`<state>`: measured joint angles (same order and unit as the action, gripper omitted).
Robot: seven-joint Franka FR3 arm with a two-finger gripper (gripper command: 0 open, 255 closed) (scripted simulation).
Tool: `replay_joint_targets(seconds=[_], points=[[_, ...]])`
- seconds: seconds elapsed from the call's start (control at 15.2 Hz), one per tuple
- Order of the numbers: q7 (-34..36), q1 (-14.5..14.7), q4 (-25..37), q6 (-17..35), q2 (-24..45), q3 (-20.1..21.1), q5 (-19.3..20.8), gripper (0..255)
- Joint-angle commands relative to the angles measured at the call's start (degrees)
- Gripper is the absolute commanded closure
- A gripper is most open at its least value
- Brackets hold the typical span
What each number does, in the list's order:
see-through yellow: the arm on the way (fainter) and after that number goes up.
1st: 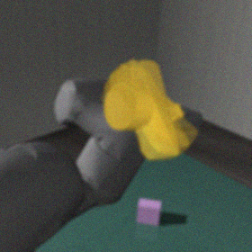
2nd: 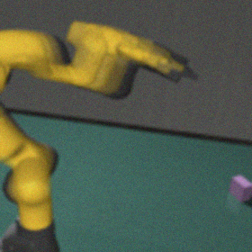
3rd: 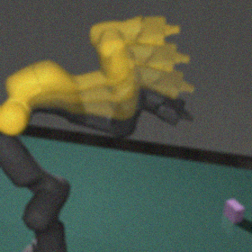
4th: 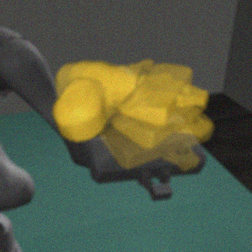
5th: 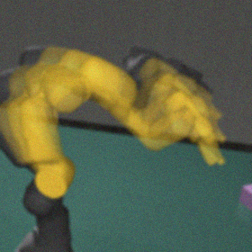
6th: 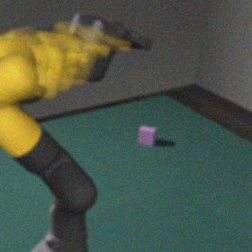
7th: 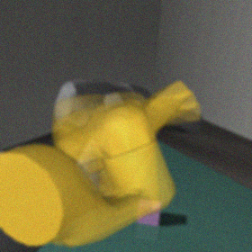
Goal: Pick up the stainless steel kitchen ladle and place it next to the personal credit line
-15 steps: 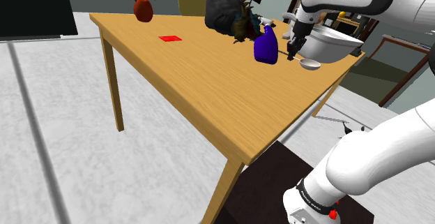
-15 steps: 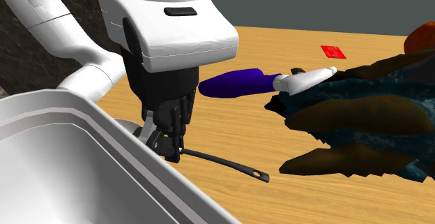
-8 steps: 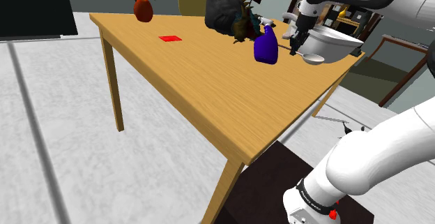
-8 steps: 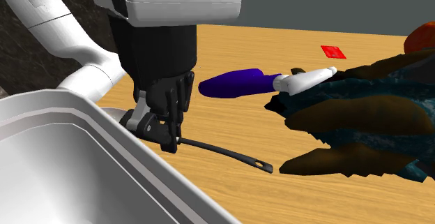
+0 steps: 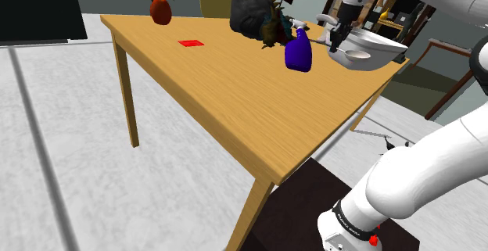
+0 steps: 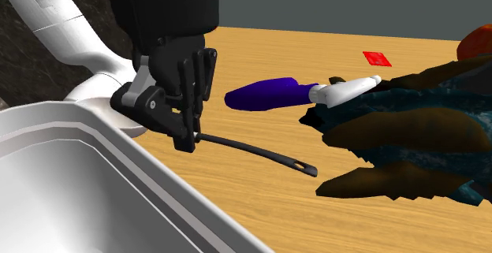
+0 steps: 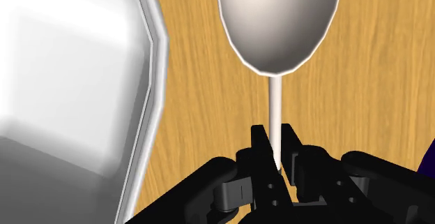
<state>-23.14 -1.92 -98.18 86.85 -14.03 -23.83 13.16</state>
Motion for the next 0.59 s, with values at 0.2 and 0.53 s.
replay_joint_targets(seconds=[0.2,0.53], points=[[-1.01,0.11,5.8,-4.09,1.73,-0.12,-0.59,255],[-0.39,0.67,10.02,-7.05,3.27,0.57,-1.2,255]])
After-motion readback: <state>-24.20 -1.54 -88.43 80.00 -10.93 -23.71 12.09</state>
